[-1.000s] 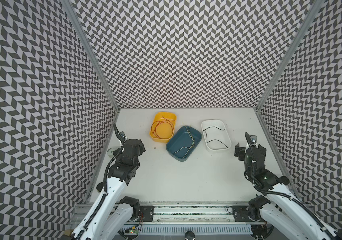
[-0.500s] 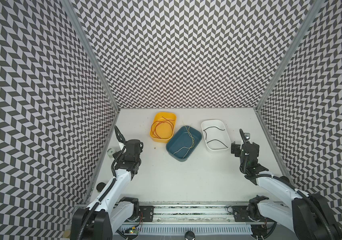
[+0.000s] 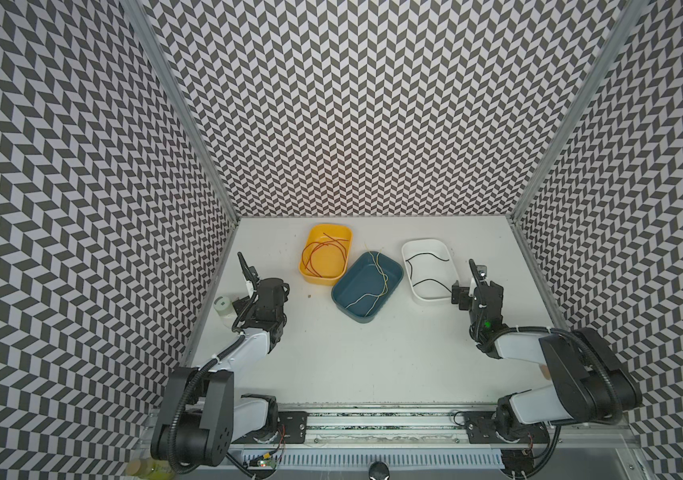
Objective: Untangle the cables
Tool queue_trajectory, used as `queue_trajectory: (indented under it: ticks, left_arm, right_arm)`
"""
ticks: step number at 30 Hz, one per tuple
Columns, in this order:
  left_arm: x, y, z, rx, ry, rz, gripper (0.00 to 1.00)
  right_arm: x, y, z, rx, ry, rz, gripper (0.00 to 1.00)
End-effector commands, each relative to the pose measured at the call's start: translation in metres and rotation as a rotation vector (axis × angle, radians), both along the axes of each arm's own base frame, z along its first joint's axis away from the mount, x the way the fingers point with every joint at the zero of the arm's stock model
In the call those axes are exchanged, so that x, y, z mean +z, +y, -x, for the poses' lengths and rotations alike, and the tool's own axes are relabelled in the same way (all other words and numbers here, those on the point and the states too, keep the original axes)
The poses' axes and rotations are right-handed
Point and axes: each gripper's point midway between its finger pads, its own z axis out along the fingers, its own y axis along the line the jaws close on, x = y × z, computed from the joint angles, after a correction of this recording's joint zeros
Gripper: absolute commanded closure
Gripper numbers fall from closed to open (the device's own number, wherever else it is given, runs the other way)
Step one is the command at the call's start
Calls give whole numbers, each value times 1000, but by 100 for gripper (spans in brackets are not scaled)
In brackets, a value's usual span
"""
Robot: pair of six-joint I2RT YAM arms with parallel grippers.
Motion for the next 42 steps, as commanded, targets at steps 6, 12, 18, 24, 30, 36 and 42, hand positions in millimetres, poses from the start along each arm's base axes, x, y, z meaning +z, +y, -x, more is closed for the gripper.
queue_trajectory:
  ticks: [6,12,18,24,30,36,42]
  left_arm:
    - [4,-6,-29,-67,-86,8,0]
    - [1,-11,-38,-110,-63,21,0]
    - [8,-11,-33,-125,-118,-4,0]
    - [6,-18,-40,-169,-91,-18,0]
    - [10,-44,-35,-248,-66,6,0]
    - [66,-89,-21,-329,-13,-39,0]
    - [52,-123,29,-296,61,451,0]
  right_arm:
    - [-1,-2,-10,32,-42,3,0]
    - [-3,-6,-13,50,-28,-32,0]
    - [2,-19,3,-6,-94,-61,0]
    - [3,-9,4,53,-98,-41,0]
    - [3,-11,6,39,-111,-44,0]
    - [3,-12,3,35,-102,-44,0]
    - [2,-11,1,37,-91,-42,0]
